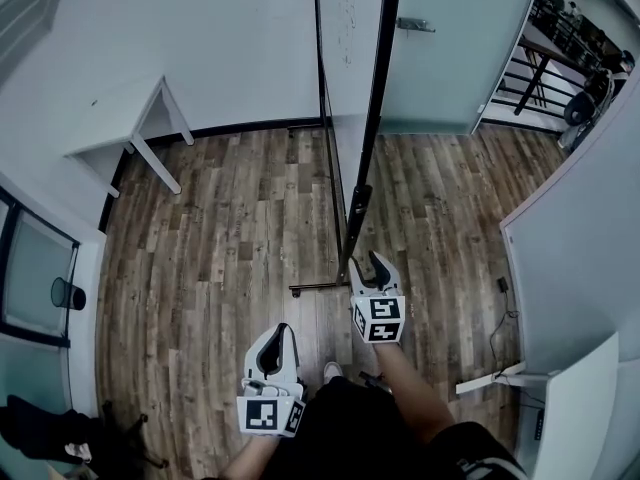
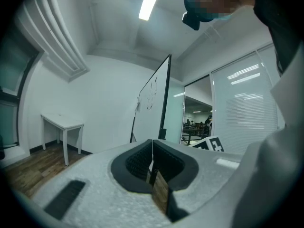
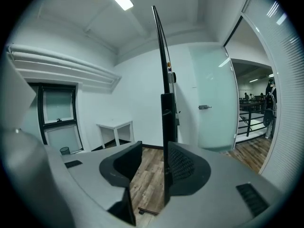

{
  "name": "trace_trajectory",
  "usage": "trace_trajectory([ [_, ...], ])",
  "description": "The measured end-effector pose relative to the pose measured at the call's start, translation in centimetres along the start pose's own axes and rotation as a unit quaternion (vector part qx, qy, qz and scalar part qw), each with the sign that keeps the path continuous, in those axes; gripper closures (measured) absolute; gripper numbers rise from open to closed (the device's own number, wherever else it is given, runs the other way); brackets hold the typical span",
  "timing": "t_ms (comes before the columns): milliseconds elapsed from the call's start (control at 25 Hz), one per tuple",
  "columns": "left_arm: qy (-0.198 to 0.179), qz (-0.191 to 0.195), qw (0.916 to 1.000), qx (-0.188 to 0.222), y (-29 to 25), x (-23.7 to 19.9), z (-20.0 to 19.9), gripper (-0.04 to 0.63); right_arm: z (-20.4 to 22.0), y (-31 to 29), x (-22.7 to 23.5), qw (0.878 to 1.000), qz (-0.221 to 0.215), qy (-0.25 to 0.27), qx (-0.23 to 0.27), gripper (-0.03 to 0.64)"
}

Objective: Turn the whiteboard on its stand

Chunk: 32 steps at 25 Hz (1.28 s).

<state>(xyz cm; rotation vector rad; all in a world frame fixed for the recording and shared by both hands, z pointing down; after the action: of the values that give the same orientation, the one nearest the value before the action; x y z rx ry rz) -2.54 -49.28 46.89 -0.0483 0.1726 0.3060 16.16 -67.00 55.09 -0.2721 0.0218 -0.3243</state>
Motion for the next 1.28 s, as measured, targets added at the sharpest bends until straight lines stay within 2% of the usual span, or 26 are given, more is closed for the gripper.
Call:
trace_trajectory([
  [280,0.004,-0.022,0.9997,-0.010,-1.9,-1.0,0.2,0.577,1.0,-7.3,1.8,0.999,0.015,0.006,-0.032,0.431],
  [720,0.016,-0.041,0.9987,-0.025,-2.6,-1.8,1.3,0.577,1.4,-13.7,3.4,0.998,0.021,0.017,-0.052,0.408],
  [1160,0.026,-0.059,0.9972,-0.037,-1.7,-2.4,2.2,0.577,1.8,-16.7,3.2,0.997,0.021,0.026,-0.063,0.410],
  [1280,0.028,-0.064,0.9967,-0.039,-1.2,-2.7,2.3,0.577,1.8,-16.7,2.9,0.997,0.015,0.035,-0.061,0.443],
])
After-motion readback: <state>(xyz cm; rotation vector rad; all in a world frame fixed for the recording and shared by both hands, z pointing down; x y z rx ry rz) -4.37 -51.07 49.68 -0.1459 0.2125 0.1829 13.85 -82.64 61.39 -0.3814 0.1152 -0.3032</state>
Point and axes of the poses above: the fingertips, and each gripper's own axes: y backward along the fingers, x to its right, z out of its underside, the point moved 7 cm from there along y, backward along the fingers, and after that the axes turned 6 degrees about z, right-handed, at the moved point
